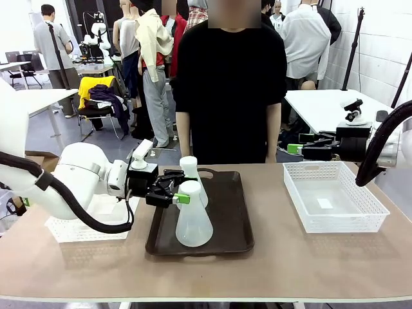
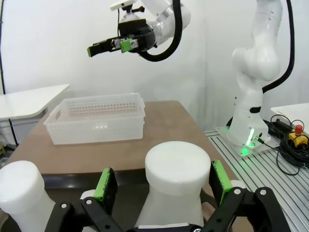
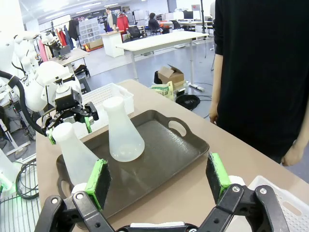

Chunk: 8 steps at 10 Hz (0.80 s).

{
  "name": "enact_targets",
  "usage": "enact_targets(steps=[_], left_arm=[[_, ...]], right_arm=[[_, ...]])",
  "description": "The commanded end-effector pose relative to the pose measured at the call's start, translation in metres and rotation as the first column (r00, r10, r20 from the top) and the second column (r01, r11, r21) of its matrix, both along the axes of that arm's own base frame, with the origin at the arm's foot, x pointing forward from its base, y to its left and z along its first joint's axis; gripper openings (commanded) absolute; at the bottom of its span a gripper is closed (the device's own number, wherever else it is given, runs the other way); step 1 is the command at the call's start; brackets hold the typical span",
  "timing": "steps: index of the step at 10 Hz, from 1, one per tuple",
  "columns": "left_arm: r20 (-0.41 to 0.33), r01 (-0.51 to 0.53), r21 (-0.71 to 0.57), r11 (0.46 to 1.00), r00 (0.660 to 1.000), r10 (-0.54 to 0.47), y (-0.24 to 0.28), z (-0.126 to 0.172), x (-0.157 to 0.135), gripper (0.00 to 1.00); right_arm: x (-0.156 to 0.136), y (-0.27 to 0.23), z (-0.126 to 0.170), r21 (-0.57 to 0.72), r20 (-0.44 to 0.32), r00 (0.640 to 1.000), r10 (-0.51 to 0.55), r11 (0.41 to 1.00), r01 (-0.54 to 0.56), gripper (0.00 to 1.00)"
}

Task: Prepare the laboratory tools.
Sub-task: Place the picked Big flask upright in the Handle tray as directed by the person.

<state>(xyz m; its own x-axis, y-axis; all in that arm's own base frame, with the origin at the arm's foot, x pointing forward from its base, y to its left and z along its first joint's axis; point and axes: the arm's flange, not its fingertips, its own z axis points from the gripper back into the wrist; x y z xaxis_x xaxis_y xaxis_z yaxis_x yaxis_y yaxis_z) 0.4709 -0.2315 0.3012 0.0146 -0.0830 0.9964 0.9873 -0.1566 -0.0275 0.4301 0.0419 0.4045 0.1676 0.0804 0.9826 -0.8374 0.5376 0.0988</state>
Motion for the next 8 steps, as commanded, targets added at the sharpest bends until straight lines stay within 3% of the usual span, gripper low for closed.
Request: enact_targets(steps=[1, 5, 6, 8], left_arm=[[0.001, 0.0, 0.057, 0.998, 1.0, 0.0, -0.0004, 0.0064, -0.0023, 1.0], [-0.065, 0.029, 0.084, 0.996, 0.998, -0.024, 0.0047, 0.0118, -0.009, 1.0], [-0.007, 0.005, 0.05, 0.999, 1.0, -0.005, 0.0015, 0.0039, -0.0026, 1.0], [-0.007, 0.005, 0.05, 0.999, 1.0, -0.005, 0.0015, 0.0039, -0.0026, 1.0]], right_arm=[[-0.0003, -0.0001, 0.0006, -0.007, -0.016, 1.0, -0.005, 1.0, 0.004, 1.0], [-0.0003, -0.0001, 0.0006, -0.007, -0.016, 1.0, -0.005, 1.0, 0.004, 1.0], [-0.0003, -0.0001, 0.0006, -0.007, -0.016, 1.0, -0.005, 1.0, 0.004, 1.0], [-0.0003, -0.0001, 0.0006, -0.007, -0.016, 1.0, -0.005, 1.0, 0.004, 1.0]])
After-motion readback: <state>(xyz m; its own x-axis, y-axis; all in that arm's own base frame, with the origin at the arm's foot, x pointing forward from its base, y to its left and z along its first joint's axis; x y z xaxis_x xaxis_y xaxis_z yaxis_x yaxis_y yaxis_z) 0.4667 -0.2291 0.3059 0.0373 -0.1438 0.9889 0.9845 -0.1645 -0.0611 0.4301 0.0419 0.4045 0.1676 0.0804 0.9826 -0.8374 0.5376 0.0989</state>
